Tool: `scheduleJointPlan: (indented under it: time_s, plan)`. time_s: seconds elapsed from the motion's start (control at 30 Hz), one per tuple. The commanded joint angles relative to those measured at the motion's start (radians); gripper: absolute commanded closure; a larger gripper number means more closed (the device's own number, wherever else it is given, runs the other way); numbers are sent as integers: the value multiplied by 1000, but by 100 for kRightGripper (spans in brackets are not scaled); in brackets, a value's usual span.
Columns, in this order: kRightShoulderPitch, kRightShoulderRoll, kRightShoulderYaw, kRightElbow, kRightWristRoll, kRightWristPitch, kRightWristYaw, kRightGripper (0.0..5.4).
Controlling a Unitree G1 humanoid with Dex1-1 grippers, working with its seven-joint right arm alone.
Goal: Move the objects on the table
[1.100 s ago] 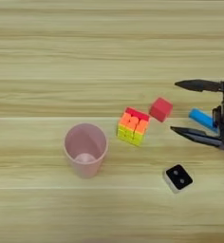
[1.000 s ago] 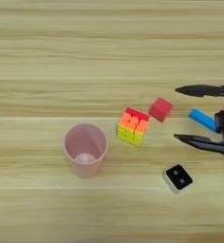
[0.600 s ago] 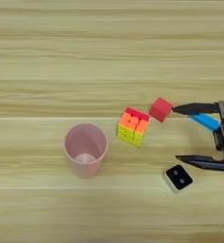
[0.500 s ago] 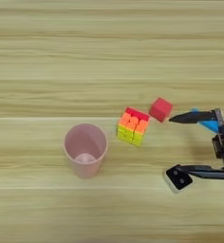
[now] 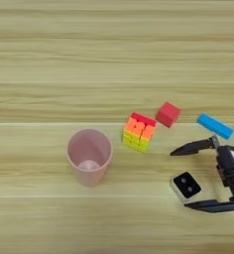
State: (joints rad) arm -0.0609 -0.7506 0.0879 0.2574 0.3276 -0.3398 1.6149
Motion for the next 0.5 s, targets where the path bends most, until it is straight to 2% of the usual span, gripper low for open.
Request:
scheduleJointPlan:
  time_s: [0.03,0.4,0.5]
  plan:
    - [-51,-48,-9,12,-44,-39,-19,3]
    - [-66,-17,19,97,-129,-95,-55,3]
    - [-72,-9,25,119,-153,-111,-72,42]
